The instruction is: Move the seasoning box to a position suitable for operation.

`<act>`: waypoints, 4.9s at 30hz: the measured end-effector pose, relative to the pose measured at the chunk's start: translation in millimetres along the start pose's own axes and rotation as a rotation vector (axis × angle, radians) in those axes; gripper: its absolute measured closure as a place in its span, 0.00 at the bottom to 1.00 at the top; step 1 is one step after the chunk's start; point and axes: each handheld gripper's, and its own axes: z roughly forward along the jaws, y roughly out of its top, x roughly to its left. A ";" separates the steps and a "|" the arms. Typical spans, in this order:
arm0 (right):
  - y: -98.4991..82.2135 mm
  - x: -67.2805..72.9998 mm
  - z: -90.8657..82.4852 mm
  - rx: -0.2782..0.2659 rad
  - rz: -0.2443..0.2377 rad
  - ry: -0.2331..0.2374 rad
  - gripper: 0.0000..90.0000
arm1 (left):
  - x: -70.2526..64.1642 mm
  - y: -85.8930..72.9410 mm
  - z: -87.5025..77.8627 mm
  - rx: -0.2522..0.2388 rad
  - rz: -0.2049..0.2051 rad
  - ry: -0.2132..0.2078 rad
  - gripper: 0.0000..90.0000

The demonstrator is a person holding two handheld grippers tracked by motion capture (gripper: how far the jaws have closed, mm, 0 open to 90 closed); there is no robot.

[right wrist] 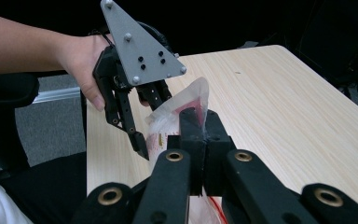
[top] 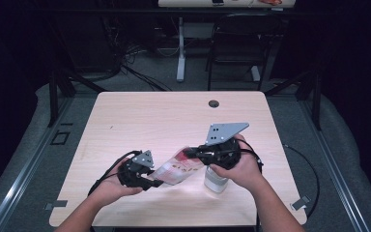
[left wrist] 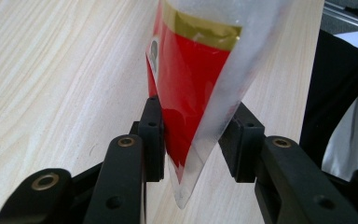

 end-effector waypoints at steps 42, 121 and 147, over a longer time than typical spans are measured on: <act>-35.5 -6.4 -13.1 -0.109 0.090 -0.027 1.00 | -0.4 21.4 -28.9 0.151 0.026 0.017 0.74; -58.1 -22.5 -26.2 -0.116 0.190 -0.007 1.00 | -2.7 71.8 -75.5 0.302 0.077 0.085 0.79; -61.6 -25.2 -30.0 -0.105 0.203 0.001 0.99 | -5.0 90.9 -84.5 0.370 0.105 0.091 0.79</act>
